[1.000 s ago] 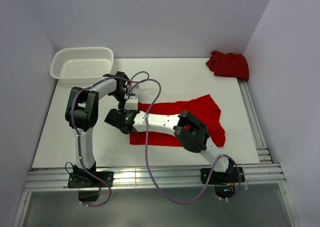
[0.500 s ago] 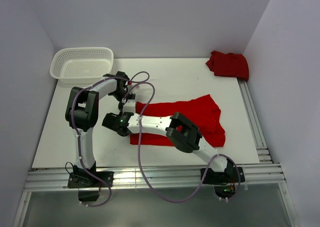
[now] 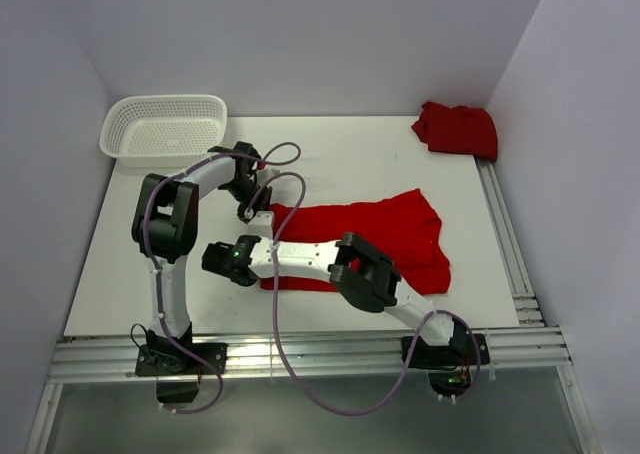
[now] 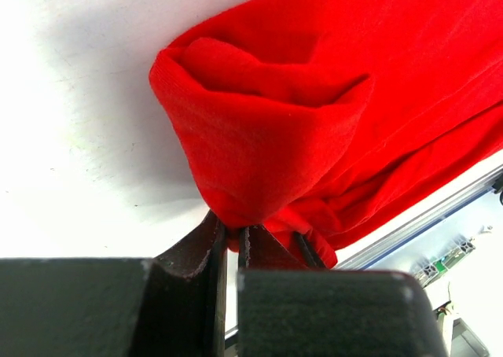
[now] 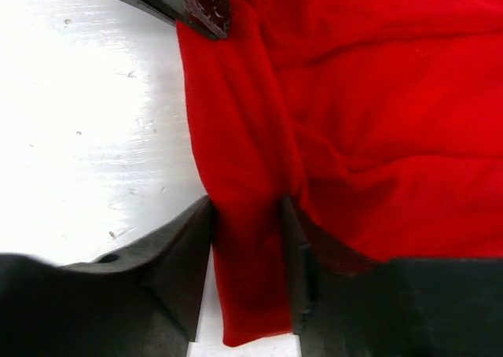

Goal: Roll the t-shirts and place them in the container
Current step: Roll the tshirt

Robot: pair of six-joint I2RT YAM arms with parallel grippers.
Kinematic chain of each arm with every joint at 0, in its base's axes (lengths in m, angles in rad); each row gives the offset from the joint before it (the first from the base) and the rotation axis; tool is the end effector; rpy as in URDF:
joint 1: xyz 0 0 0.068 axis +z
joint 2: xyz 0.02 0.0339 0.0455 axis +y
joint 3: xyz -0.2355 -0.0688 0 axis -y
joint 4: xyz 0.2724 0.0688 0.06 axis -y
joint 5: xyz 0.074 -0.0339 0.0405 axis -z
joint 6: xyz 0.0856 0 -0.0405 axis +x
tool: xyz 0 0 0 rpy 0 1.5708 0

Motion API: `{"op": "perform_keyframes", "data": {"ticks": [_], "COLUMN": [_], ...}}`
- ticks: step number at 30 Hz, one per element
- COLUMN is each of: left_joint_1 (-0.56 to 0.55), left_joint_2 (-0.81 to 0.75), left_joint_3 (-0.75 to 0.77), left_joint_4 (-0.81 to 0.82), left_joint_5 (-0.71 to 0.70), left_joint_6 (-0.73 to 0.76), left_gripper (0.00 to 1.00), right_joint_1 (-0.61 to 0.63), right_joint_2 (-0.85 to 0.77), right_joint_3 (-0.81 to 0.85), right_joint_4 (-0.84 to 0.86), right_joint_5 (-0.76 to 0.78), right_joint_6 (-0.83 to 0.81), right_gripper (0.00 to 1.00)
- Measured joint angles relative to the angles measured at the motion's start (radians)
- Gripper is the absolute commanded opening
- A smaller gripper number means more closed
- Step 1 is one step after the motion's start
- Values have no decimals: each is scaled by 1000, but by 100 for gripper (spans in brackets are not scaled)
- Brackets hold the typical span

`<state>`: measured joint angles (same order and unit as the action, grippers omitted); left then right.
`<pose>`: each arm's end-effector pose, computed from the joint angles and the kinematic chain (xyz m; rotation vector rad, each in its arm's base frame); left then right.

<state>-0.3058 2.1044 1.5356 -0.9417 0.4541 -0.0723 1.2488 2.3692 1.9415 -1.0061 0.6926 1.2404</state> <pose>0.3803 -0.1595 0.0694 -0.3744 -3.0106 0.7056 0.2039 0.4385 0.0809 0.0502 2.4411 -0.1236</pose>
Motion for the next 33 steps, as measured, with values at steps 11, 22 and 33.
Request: {"op": "perform_keyframes", "data": {"ticks": [11,22,33], "left_joint_1": [5,105,189], "left_joint_2": [1,-16,-75], "left_joint_3": [54,201,-125], "left_joint_4": [-25,-34,21], "left_joint_5": [39,273,347], "left_joint_6": [17,110,210], "left_gripper": [41,63,65], "right_joint_1": [-19,-149,-228], "right_joint_2": [-215,-488,-421], "right_joint_3": [-373,-985,-1241], "right_joint_4": [356,1184,1778], "right_joint_5": [-66,-429,-612], "right_joint_6": [-34,30,253], "right_gripper": [5,2,1]}}
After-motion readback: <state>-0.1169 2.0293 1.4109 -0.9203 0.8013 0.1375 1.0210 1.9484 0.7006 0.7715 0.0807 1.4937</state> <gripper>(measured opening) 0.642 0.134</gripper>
